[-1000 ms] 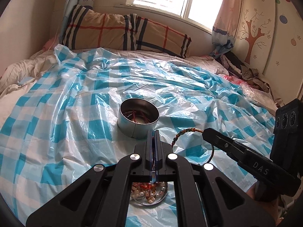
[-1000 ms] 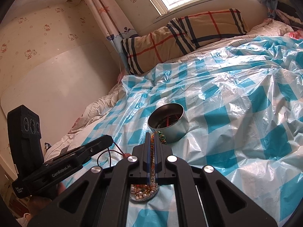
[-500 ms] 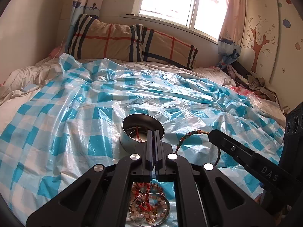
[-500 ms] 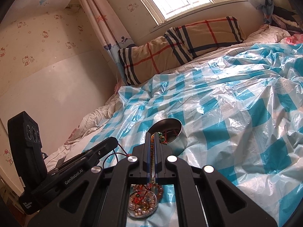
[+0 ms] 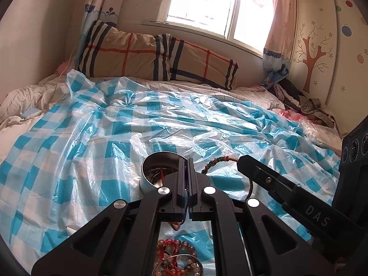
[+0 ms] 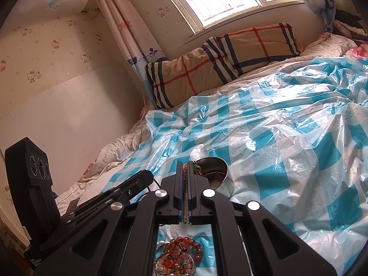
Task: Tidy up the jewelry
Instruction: 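Carry both held bracelets over the silver tin with both grippers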
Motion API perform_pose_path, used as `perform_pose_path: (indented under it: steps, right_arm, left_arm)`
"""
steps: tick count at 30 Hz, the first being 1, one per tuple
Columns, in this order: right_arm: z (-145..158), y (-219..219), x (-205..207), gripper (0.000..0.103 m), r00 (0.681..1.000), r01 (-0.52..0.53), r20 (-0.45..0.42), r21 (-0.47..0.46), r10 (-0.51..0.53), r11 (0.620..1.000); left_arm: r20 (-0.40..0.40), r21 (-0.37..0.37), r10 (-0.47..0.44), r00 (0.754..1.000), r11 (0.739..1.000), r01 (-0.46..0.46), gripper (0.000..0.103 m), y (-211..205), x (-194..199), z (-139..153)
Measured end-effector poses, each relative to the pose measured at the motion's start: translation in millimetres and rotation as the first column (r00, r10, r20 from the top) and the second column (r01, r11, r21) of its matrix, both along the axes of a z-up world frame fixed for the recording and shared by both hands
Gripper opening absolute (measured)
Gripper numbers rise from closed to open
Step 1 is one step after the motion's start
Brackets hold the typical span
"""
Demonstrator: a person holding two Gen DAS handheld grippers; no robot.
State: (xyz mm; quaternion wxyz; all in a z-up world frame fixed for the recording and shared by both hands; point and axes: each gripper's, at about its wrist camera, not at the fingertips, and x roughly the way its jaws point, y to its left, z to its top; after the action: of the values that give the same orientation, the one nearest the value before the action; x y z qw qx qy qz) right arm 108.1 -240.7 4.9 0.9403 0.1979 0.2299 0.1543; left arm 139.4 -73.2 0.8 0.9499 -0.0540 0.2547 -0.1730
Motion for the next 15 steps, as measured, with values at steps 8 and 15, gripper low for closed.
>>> perform_pose_path:
  steps: [8, 15]
  right_arm:
    - [2, 4, 20, 0.004, 1.0, -0.005, 0.014, 0.001, 0.005, 1.0]
    - [1, 3, 34, 0.004, 1.0, -0.006, 0.013, 0.006, 0.006, 1.0]
  left_arm:
    - [0.014, -0.015, 0.009, 1.0, 1.0, -0.009, 0.002, -1, 24, 6]
    - [0.01, -0.019, 0.01, 1.0, 1.0, -0.01, 0.002, -1, 36, 5]
